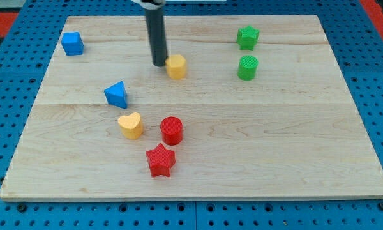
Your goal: Move the yellow hexagon horizontal to the blue triangle
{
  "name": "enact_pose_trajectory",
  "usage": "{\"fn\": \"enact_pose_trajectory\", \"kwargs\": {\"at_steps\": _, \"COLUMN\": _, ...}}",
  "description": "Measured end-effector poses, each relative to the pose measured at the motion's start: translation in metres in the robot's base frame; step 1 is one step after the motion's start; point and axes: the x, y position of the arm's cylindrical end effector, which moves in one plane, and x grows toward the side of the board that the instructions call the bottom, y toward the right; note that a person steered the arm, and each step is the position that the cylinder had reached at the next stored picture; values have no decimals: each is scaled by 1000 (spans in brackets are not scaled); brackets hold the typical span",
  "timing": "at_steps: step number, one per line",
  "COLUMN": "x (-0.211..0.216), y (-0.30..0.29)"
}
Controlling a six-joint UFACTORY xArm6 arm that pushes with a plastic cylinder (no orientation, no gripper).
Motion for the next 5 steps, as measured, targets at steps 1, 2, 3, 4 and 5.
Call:
{"fn": "enact_pose_trajectory", "kwargs": {"at_steps": 1, "x": 30, "y": 45}}
{"fn": "enact_pose_trajectory", "kwargs": {"at_steps": 2, "x": -19, "y": 14}}
{"fn": "enact_pose_trajectory", "kwargs": {"at_steps": 3, "x": 7, "y": 57}}
{"fn": "enact_pose_trajectory", "kwargs": {"at_steps": 4, "x": 48, "y": 107}}
{"fn": "enact_pose_trajectory", "kwargs": {"at_steps": 5, "x": 50, "y": 69}}
